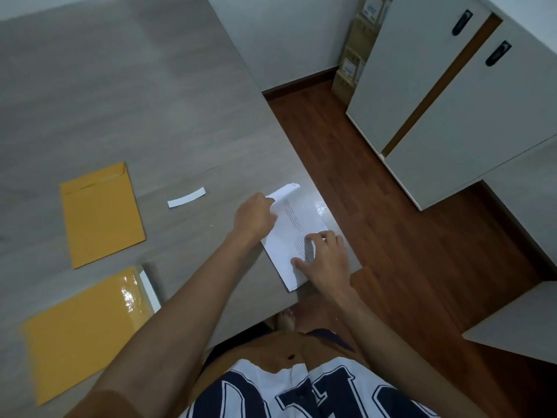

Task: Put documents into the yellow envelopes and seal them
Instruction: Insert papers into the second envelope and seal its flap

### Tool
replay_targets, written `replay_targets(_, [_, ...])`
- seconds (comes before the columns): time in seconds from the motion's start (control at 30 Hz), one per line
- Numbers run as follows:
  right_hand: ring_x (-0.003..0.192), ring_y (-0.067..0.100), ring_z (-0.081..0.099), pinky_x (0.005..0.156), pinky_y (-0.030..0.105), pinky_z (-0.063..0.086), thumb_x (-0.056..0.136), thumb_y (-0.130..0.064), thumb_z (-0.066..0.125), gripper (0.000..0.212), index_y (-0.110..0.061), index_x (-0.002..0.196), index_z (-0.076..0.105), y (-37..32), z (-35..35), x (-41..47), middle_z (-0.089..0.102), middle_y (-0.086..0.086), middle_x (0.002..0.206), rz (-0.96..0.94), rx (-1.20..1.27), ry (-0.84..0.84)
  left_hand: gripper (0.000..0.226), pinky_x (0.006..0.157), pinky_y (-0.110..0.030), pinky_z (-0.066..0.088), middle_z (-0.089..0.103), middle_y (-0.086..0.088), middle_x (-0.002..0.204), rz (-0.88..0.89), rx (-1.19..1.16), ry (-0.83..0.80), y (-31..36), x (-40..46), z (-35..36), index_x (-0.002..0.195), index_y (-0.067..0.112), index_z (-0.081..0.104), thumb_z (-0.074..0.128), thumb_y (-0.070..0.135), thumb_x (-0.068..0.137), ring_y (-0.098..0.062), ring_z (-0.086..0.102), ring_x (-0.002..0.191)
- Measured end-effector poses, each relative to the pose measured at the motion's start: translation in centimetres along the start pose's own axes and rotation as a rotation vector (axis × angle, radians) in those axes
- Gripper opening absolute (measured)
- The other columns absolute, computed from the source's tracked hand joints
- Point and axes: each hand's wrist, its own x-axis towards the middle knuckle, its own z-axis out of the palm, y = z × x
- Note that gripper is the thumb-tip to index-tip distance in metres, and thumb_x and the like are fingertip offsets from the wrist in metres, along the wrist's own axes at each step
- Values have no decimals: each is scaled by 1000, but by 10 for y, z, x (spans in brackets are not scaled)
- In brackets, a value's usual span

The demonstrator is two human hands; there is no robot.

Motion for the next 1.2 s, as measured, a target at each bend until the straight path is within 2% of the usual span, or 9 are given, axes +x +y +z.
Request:
replay_targets(0.2, [125,16,40,98,37,45,67,-66,74,87,-31,137,38,-20,-19,14,43,-2,140,172,310,212,23,78,-30,45,69,-10,112,-158,-368,7,-38,-23,-29,110,12,69,65,19,88,-30,63,103])
replay_targets(0.33, [115,12,54,94,36,53,64,-52,85,93,-32,139,34,-56,-32,30,53,-7,130,312,822,43,23,88,-36,52,70,-9,111,-225,-703,105,-80,-58,-45,111,8,68,67,12,88,-25,66,101])
replay_targets(0.47, [103,16,65,88,39,57,69,-36,86,55,-28,117,60,-94,-23,35,69,-6,110,274,1079,-236,27,88,-40,56,72,-4,109,-286,-899,202,-118,-95,-56,113,9,68,70,14,87,-21,69,98])
replay_targets(0.53, [100,17,69,86,40,58,72,-25,85,47,-24,114,65,-115,-13,32,72,-3,108,238,1168,-341,27,86,-41,57,73,-3,107,-334,-973,259,-139,-115,-62,112,11,69,73,14,85,-20,70,95])
replay_targets(0.7, [98,18,71,87,40,57,73,-16,85,44,-12,114,68,-178,15,15,74,2,108,94,1115,-491,28,76,-26,58,73,-1,103,-447,-1020,377,-195,-177,-77,106,10,70,76,3,79,-11,69,88])
replay_targets(0.83, [96,21,71,80,33,58,77,-3,79,33,-4,109,70,-226,27,-7,74,8,104,-48,1080,-568,31,83,-34,57,72,-1,101,-524,-1050,459,-233,-220,-78,103,13,70,75,-4,77,-14,69,91])
replay_targets(0.97, [95,21,71,76,34,60,76,-4,80,30,-7,104,71,-249,41,-20,74,8,102,-104,994,-621,33,78,-27,54,69,-1,97,-587,-1094,494,-252,-246,-71,105,9,68,75,-7,77,-7,65,85])
replay_targets(1.13, [90,14,72,83,33,59,71,-5,84,30,-10,99,73,-252,66,-37,75,7,99,-134,847,-641,25,64,-25,47,65,-7,88,-738,-1040,453,-269,-261,-35,97,6,65,73,-6,76,-23,64,88])
replay_targets(1.2, [90,12,72,83,31,59,71,-7,85,31,-10,100,74,-251,72,-40,75,6,100,-134,828,-628,27,71,-29,50,68,-11,94,-763,-1040,450,-273,-261,-27,101,2,67,74,-4,76,-26,65,94])
